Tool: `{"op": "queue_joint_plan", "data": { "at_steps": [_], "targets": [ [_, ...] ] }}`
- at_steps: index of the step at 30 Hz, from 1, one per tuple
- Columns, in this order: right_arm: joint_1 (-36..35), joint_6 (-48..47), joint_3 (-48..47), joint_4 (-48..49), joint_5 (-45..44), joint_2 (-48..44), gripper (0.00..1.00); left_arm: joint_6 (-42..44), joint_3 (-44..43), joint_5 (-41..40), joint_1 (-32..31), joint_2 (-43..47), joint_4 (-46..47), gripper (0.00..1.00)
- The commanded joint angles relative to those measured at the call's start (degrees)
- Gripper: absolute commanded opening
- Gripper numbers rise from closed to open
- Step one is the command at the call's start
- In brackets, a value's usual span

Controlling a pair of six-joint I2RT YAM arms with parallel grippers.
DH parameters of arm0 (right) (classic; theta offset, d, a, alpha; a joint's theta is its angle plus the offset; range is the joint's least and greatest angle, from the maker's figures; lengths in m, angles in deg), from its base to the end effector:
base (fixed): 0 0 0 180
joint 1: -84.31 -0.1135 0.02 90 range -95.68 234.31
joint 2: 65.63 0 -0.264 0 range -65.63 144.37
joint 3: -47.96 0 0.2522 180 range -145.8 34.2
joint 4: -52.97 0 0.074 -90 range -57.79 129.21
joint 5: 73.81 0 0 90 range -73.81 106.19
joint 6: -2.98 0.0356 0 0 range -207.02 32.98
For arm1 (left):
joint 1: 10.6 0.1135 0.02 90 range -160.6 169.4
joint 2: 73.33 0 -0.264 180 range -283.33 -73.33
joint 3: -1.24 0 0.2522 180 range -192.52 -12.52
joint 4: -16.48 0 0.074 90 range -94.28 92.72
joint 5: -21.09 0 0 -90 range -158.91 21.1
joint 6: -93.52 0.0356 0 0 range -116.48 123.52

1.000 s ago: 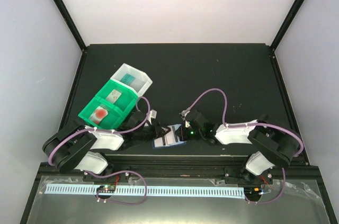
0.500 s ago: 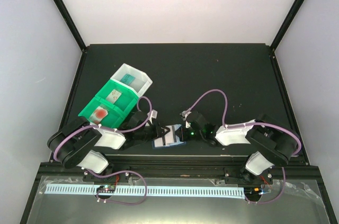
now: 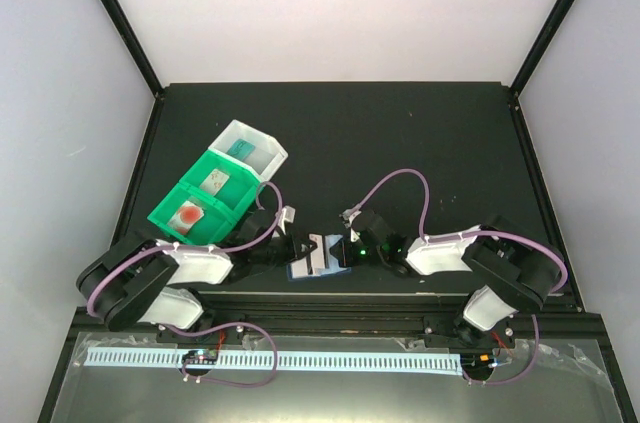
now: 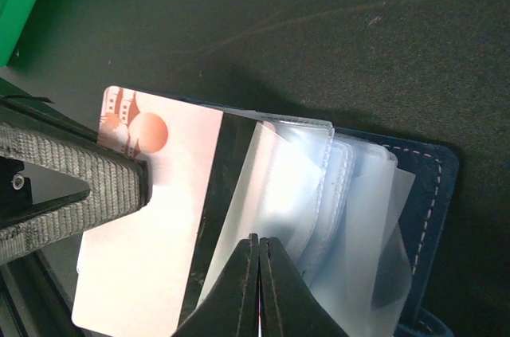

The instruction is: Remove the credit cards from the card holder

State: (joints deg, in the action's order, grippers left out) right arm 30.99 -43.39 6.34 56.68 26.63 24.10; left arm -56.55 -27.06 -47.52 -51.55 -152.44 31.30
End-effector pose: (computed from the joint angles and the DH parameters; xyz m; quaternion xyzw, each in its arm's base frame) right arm 0.1531 0.2164 0.1135 -0.1127 0.9118 0.3445 0.1930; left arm 0.1548 -0.1515 0.1143 -0.0623 0.8773 -0.4495 0.1561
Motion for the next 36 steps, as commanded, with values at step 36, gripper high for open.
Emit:
{"op": "queue_joint_plan", "data": {
  "at_steps": [36],
  "targets": [
    [0.5,18.5,-19.4,-38.0,-6.7,-24.6,0.27,42.9,-1.5,-24.4,-6.3,39.0,-17.3,0.02]
  ]
}}
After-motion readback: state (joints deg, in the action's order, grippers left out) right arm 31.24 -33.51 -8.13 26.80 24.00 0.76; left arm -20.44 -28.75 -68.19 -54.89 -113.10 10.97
